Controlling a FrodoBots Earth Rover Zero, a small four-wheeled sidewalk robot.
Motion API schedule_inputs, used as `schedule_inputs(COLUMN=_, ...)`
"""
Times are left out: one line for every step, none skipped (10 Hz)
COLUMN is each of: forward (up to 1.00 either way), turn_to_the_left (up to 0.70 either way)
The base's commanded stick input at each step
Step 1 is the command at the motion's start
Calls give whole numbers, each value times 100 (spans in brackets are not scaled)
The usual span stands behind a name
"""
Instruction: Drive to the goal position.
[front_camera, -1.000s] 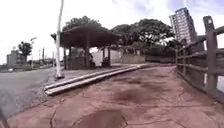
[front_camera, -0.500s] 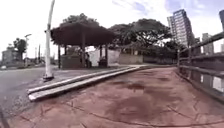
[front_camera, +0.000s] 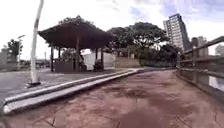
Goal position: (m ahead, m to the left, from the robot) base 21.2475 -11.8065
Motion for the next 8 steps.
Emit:
schedule_inputs(forward=97, turn_to_the_left=-39)
schedule_inputs(forward=97, turn_to_the_left=-39)
schedule_inputs(forward=97, turn_to_the_left=-36)
schedule_inputs(forward=97, turn_to_the_left=-22)
schedule_inputs(forward=97, turn_to_the_left=-7)
schedule_inputs(forward=97, turn_to_the_left=-1)
schedule_inputs(forward=97, turn_to_the_left=0)
schedule_inputs(forward=97, turn_to_the_left=0)
